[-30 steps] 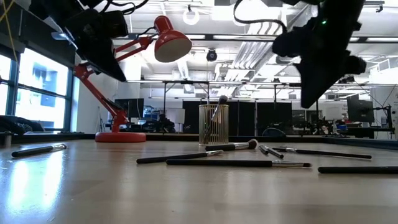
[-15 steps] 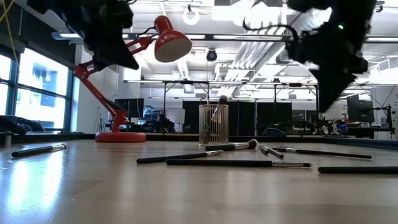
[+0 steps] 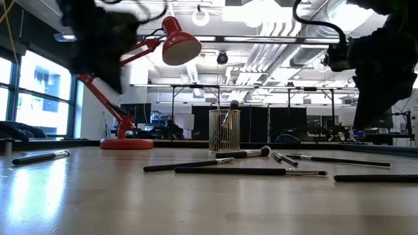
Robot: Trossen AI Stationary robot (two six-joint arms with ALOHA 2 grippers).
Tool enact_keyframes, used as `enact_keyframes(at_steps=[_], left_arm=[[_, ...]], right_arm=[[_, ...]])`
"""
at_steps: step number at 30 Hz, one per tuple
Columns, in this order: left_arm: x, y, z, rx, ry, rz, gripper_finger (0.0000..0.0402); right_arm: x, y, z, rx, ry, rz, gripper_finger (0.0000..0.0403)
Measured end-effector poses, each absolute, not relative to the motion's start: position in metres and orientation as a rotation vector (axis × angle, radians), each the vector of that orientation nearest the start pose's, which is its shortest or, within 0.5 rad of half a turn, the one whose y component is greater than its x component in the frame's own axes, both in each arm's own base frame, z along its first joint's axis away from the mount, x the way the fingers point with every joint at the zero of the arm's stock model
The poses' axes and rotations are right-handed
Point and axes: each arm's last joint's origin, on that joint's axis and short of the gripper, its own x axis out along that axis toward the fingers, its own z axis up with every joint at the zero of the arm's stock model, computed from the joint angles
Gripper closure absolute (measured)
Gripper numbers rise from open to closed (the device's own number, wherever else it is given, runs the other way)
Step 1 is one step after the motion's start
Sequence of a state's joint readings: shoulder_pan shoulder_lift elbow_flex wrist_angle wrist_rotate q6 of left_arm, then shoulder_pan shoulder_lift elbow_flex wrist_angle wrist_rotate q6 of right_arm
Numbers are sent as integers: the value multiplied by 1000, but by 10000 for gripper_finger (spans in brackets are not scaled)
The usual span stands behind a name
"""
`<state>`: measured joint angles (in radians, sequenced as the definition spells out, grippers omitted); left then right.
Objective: Put items in baskets/containers
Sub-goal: Put the makeup brush into the wire bin
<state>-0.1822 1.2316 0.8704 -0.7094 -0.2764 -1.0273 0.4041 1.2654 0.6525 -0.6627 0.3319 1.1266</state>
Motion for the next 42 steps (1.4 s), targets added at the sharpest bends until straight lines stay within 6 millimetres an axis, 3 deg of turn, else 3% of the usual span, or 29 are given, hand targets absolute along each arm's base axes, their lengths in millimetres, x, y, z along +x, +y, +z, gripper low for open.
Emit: enact_keyframes(at_steps=[7,21,42], left_arm=[[198,-46,228,-923,1034,895,398],[189,-58,191,-1093,1088,1011,319],[220,-69,137,-1009,1220,1075,309]], right_arm=[[188,71,163,609,946,-506,403],[189,72,161,576,948,-451,403],[189,72,161,513,963,-412,403]])
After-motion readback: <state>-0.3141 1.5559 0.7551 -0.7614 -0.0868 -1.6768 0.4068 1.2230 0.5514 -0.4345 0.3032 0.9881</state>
